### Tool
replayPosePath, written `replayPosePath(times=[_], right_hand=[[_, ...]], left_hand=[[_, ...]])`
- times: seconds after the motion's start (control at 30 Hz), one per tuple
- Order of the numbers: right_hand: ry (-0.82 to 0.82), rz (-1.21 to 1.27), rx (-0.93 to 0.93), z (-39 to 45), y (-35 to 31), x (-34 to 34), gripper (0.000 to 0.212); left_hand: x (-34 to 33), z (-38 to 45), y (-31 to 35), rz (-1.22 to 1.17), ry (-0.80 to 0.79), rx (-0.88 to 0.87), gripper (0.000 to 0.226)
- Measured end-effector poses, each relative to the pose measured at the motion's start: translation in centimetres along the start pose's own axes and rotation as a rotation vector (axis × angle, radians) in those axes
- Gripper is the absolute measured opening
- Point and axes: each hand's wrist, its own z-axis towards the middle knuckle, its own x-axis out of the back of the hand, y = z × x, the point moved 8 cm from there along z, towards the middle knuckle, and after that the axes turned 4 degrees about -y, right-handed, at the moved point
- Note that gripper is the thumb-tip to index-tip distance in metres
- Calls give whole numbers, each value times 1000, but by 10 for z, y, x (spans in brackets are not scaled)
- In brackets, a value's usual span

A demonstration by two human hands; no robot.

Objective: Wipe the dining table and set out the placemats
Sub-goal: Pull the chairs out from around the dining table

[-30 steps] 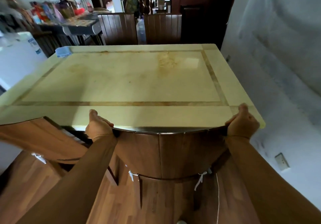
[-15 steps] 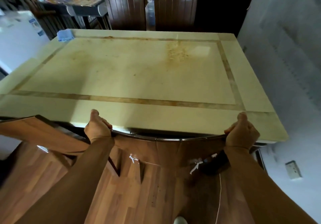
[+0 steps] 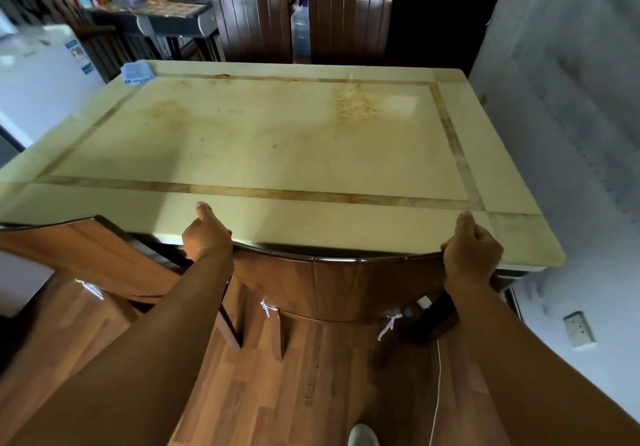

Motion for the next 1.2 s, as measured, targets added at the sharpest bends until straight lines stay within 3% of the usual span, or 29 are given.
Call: replayPosePath(times=[0.17, 0.3, 0.5, 0.73, 1.2], right_hand=[[-50, -82, 17, -7, -7, 1, 42], [-74, -155, 42, -9, -11, 2, 44], [-161, -238, -41, -7, -12, -2, 44], [-209, -149, -135, -16, 1, -1, 17], [-152, -195, -130, -13, 2, -17, 8]], left_hand=[[3, -24, 12, 202, 92, -228, 30], [2, -24, 11, 207, 61, -237, 15], [1, -21, 15, 283, -20, -241, 28], [-11, -50, 8, 400, -96, -177, 43], [-17, -36, 17, 347, -156, -177, 22]])
